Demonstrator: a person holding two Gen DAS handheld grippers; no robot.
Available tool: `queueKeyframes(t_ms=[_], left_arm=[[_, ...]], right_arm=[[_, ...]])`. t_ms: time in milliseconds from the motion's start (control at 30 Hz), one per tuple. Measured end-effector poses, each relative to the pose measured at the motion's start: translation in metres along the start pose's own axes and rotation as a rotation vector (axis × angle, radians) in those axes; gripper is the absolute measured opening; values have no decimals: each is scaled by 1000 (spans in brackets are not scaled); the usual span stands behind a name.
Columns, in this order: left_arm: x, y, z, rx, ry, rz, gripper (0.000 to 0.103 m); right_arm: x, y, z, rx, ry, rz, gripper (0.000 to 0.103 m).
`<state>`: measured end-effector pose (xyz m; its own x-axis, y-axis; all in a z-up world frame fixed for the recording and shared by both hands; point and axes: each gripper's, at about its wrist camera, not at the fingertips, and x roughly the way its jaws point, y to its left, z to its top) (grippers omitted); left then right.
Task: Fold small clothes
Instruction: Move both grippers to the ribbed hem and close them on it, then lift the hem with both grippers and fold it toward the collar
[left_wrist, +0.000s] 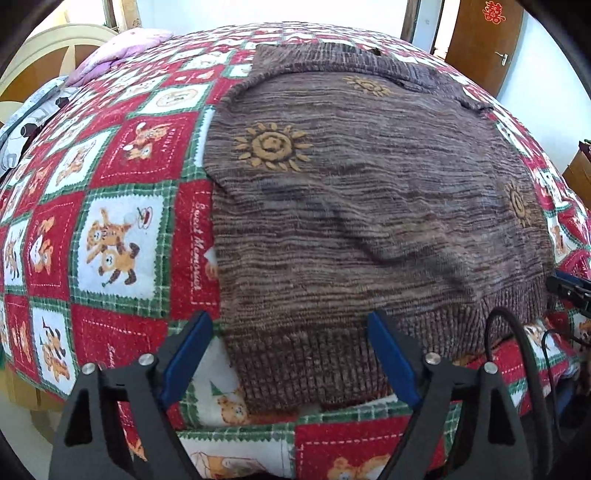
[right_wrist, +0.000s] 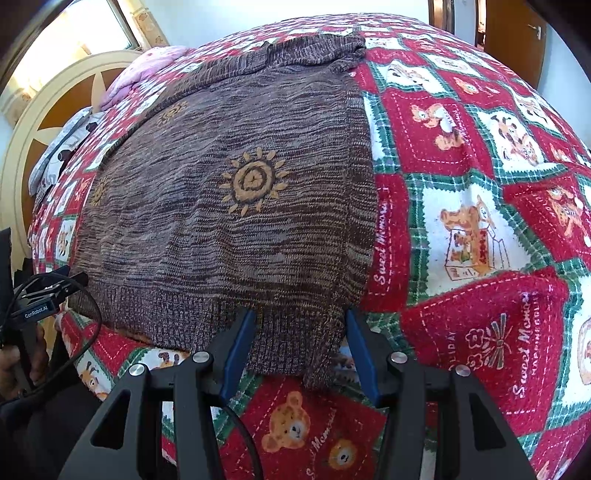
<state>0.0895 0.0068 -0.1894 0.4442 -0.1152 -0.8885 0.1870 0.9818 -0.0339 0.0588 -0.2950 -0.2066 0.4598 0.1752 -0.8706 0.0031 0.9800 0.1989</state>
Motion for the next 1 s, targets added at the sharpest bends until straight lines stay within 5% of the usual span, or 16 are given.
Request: queueKeyframes(t_ms=[400, 633, 700, 767, 833, 1000], left_arm=[[-9, 16, -8, -63, 30, -99, 73], [-13, 20, -15, -59, 32, -100, 55], [-14, 19, -17, -46, 28, -95, 43], [-15, 17, -19, -23, 22, -85, 14], [-16, 18, -18, -17, 17, -88, 11], [-29, 25, -9, -20, -38, -102, 8]], right_arm=[[4, 4, 0, -10, 13, 9, 53], [6, 12, -4, -26, 12, 19, 53], [6, 11, -5, -14, 4, 36, 52], [5, 12, -5, -11, -5, 46, 34], [2, 10, -4, 4, -25, 68, 17], [-13, -2, -3, 62, -91, 111, 10]])
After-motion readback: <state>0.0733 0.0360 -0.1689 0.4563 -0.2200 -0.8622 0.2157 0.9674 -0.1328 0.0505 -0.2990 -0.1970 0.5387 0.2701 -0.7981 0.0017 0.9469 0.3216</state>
